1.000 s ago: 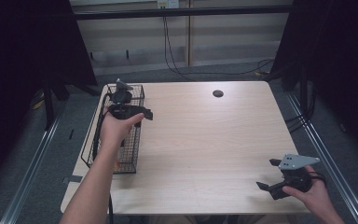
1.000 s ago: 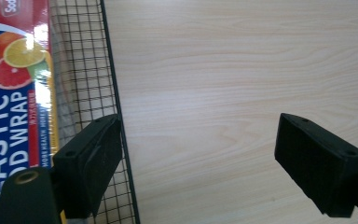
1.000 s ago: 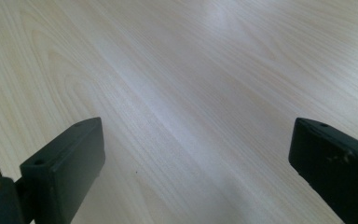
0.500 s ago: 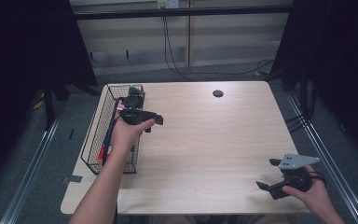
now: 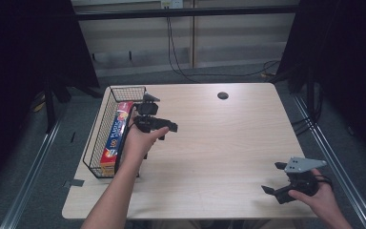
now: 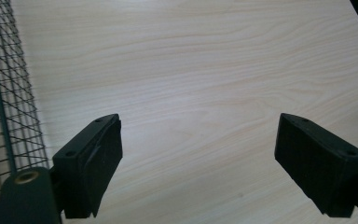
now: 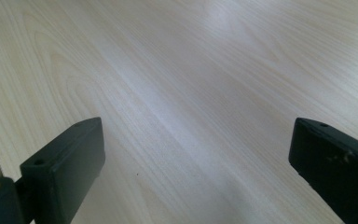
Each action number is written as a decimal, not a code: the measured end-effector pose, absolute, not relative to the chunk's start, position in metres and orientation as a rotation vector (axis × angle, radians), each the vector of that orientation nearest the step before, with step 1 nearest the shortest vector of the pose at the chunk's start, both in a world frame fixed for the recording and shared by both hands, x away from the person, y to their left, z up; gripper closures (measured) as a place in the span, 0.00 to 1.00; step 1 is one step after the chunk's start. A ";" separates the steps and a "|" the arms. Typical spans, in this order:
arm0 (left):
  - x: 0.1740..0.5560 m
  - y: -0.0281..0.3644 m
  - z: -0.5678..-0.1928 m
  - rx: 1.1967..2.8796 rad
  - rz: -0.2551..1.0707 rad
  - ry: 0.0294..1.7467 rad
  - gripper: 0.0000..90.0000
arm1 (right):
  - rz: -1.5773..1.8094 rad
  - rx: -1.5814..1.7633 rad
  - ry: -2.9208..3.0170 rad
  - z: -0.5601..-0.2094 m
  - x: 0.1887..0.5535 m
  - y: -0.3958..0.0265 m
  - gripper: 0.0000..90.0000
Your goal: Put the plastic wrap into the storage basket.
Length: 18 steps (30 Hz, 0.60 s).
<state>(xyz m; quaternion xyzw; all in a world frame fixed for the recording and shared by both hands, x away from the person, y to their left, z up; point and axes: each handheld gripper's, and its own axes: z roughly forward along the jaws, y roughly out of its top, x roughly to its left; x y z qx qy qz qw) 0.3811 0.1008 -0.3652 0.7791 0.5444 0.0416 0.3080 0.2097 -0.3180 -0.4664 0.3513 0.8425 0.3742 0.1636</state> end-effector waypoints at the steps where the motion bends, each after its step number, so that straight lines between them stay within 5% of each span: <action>1: 0.380 0.100 -0.366 2.073 0.104 1.428 0.17 | 1.067 1.002 2.402 -0.466 0.210 -0.318 0.04; 18: 0.365 0.074 -0.402 2.116 0.097 1.328 0.11 | 1.070 1.007 2.414 -0.470 0.210 -0.317 0.04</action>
